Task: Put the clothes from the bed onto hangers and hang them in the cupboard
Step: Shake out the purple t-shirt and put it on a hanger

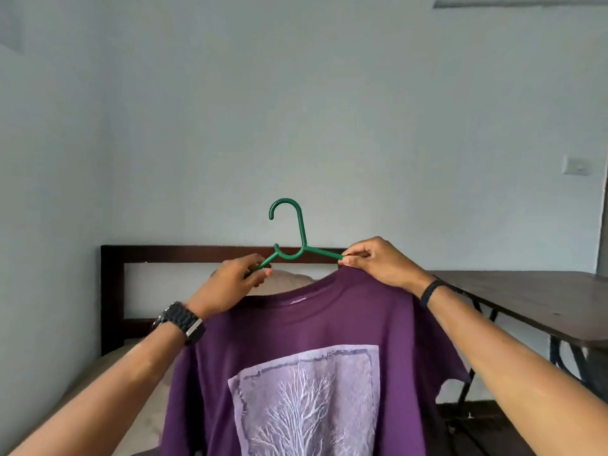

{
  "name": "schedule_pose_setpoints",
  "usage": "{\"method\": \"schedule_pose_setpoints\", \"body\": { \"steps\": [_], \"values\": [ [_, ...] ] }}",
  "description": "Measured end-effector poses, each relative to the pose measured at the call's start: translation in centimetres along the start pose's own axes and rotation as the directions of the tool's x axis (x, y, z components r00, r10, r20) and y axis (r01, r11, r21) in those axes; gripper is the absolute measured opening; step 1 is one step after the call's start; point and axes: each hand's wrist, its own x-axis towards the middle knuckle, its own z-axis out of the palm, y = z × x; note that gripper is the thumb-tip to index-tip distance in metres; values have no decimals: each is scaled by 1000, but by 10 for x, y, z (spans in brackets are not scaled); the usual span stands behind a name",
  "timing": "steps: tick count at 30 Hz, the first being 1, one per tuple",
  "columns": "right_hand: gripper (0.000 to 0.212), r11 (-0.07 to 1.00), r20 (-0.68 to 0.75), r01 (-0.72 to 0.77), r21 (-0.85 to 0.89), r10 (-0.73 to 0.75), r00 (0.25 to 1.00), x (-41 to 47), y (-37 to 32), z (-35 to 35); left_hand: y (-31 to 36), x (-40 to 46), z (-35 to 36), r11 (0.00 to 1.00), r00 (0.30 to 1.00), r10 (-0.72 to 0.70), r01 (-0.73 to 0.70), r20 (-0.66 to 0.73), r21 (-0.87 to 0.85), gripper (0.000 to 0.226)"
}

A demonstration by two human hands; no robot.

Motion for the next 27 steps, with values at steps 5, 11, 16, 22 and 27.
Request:
{"method": "schedule_pose_setpoints", "body": {
  "steps": [5,11,16,22,27],
  "values": [
    [20,1000,-70,-6,-31,4,998,-11,-3,-17,32,31,-12,998,998,-57,57,9,-34,25],
    [38,981,18,-192,-41,192,981,-37,27,-58,32,54,-30,992,989,-127,128,-75,3,25],
    [44,955,-39,-293,55,295,955,-44,39,-82,36,69,-37,971,979,-120,151,-164,186,17],
    [29,960,-52,-232,158,243,969,-53,19,-105,51,82,-35,949,966,22,61,-258,309,16],
    [31,989,-155,-147,19,148,977,-38,-1,-122,75,101,-25,898,894,207,-13,-397,440,13]
  ]
}}
